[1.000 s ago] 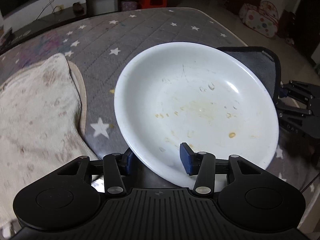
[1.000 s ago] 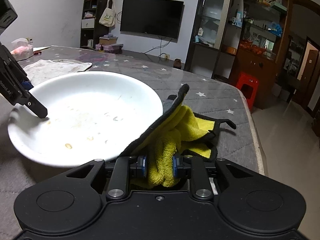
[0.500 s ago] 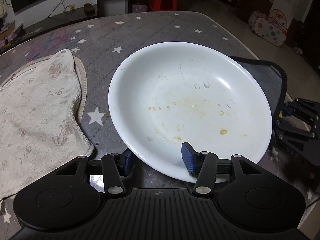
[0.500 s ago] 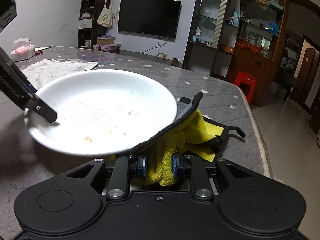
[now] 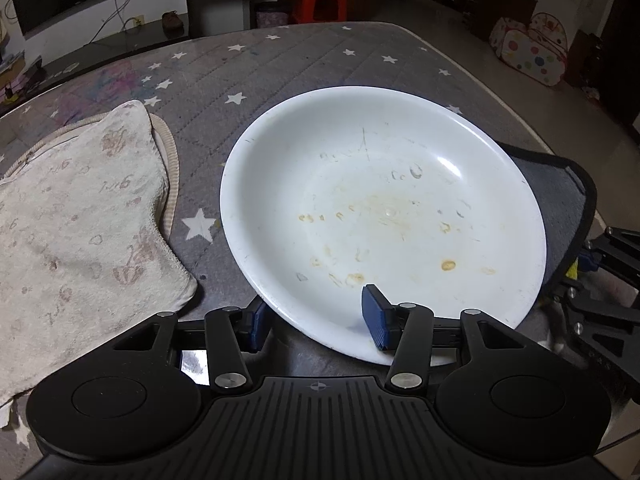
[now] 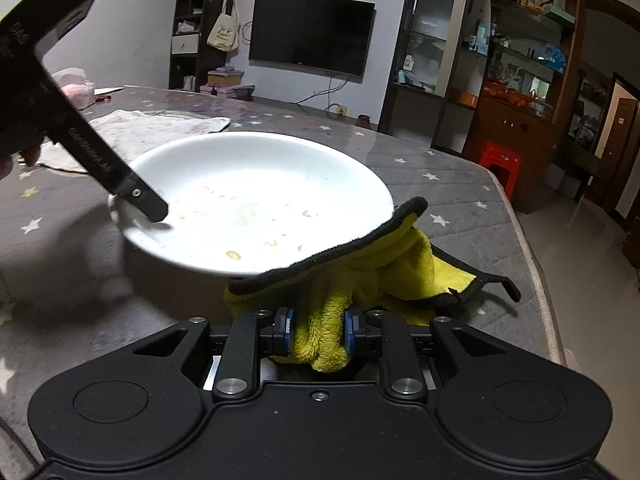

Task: Clean bowl
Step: 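Keep wiping the bowl interior with the held yellow cloth, right gripper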

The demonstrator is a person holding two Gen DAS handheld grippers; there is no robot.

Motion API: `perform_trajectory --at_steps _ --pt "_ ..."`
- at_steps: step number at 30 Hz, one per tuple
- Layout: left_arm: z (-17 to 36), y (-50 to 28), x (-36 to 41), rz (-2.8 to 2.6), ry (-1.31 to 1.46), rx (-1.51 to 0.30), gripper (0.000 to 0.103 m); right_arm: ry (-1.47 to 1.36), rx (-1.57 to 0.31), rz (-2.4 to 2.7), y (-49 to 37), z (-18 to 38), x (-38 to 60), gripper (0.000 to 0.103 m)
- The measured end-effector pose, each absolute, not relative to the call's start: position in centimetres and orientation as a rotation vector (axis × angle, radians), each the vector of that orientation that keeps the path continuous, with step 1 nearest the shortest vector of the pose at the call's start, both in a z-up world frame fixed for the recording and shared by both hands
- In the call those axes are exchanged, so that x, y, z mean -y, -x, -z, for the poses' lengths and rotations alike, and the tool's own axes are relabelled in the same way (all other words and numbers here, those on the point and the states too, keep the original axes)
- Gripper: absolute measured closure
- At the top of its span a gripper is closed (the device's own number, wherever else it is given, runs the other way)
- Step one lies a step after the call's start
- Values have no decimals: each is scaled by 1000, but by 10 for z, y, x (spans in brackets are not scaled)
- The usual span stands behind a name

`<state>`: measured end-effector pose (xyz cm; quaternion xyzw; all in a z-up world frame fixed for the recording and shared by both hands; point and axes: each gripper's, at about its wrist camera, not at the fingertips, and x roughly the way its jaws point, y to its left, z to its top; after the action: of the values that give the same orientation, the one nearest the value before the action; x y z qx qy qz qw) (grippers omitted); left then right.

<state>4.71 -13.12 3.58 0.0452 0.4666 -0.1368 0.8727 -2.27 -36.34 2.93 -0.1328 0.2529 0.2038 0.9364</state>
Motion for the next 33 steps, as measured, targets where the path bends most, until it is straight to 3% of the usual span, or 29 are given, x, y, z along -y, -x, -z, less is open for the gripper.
perform_trajectory --at_steps 33 --pt "-35 -56 129 338 -206 -955 54 350 -499 -420 -13 -25 366 79"
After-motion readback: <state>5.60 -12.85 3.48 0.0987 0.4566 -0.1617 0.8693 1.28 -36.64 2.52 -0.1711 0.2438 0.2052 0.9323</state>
